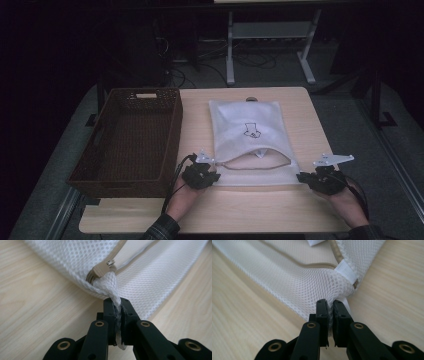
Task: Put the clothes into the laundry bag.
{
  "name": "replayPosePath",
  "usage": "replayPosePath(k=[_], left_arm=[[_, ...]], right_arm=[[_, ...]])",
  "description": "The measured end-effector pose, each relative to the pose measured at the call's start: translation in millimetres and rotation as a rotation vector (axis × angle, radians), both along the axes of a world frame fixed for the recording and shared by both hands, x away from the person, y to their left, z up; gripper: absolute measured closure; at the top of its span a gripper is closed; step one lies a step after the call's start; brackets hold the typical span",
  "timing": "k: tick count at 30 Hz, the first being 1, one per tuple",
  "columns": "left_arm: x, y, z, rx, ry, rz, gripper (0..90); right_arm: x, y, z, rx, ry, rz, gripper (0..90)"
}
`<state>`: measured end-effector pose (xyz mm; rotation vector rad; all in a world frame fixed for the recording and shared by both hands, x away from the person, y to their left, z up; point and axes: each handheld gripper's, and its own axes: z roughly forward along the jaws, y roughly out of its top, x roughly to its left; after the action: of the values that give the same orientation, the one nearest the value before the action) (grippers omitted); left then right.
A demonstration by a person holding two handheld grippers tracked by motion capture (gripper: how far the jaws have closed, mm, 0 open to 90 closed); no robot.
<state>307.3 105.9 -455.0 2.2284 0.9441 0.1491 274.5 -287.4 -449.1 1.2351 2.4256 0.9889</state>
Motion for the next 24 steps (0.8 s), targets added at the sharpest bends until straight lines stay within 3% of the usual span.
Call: replayPosePath(k=[2,5,10,14,17,24], left_arm=[[-0.6,0.8,0.1,0.008,-0.006,0.011,78.9],[-3.3,2.9,9.1,-0.012,-0.027,0.013,62.4],[-4.8,4.4,30.4,-0.055,-0.085,-0.016,45.7],[-3.8,1.9,41.5,-0.079,-0.125,-0.049,44.3],[-2.9,-4.1,47.1,-0.087,-0.152,-0.081,45.8],[4.9,-21.3,52.0,-0.07,-0.191,-0.127,47.7]], right_arm=[[-1.8,1.3,-0.9,-0.005,0.007,0.008,78.6],[-1.9,-1.5,6.2,0.04,-0.005,0.007,63.3],[-1.6,-8.4,19.5,0.091,-0.067,0.006,48.4],[2.2,-7.7,25.5,0.13,-0.083,0.031,46.0],[7.2,5.4,31.4,0.13,-0.096,0.1,45.6],[20.2,26.3,41.9,0.12,-0.135,0.171,47.0]])
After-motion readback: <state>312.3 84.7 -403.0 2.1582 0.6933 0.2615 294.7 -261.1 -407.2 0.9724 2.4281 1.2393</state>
